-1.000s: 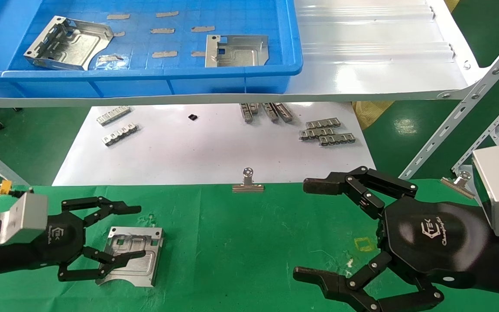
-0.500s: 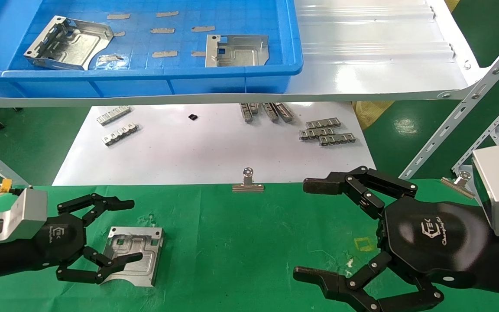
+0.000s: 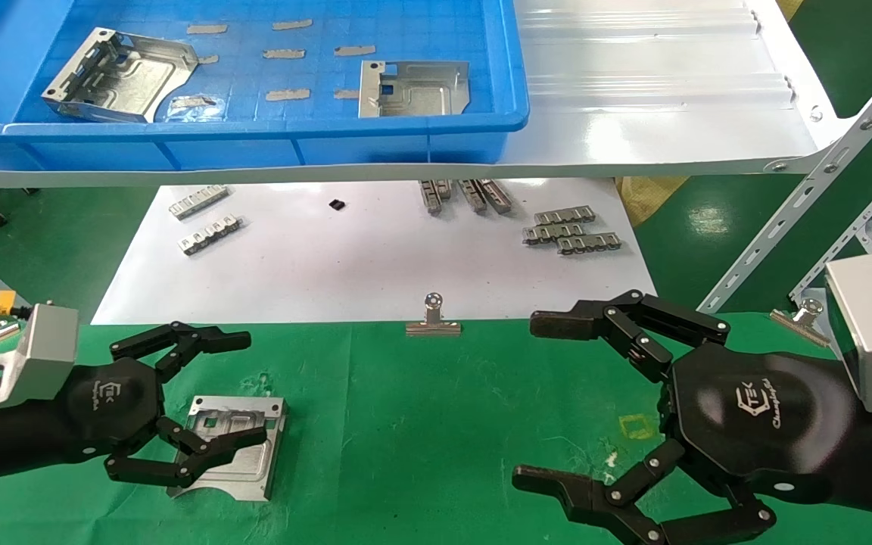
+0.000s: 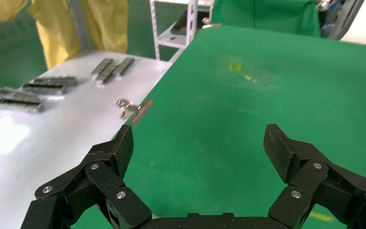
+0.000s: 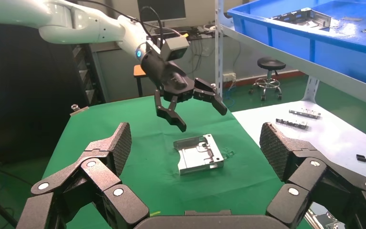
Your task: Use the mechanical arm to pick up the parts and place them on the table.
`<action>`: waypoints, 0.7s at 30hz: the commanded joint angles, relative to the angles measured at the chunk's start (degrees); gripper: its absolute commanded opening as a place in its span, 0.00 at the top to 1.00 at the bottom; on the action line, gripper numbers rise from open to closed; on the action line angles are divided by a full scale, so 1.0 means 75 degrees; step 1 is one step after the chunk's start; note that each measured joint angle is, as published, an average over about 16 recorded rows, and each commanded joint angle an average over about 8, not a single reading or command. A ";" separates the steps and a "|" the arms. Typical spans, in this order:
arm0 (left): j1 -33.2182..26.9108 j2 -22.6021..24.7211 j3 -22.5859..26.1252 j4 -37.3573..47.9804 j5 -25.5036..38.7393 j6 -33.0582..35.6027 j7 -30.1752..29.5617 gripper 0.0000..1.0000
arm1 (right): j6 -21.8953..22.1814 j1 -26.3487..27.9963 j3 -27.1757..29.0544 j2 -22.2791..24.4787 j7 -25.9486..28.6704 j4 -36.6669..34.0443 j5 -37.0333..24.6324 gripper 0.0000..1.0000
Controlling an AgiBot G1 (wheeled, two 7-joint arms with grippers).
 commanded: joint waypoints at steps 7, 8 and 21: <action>0.0325 -0.0077 -0.0594 -0.0876 0.0012 -0.0101 -0.0646 0.00 | 0.0000 0.0000 0.0000 0.0000 0.0000 0.0000 0.0000 0.00; 0.0366 -0.0087 -0.0669 -0.0987 0.0014 -0.0114 -0.0728 0.00 | 0.0000 0.0000 0.0000 0.0000 0.0000 0.0000 0.0000 0.00; 0.0896 -0.0213 -0.1635 -0.2414 0.0034 -0.0279 -0.1780 0.00 | 0.0000 0.0000 -0.0001 0.0000 0.0000 0.0000 0.0000 0.00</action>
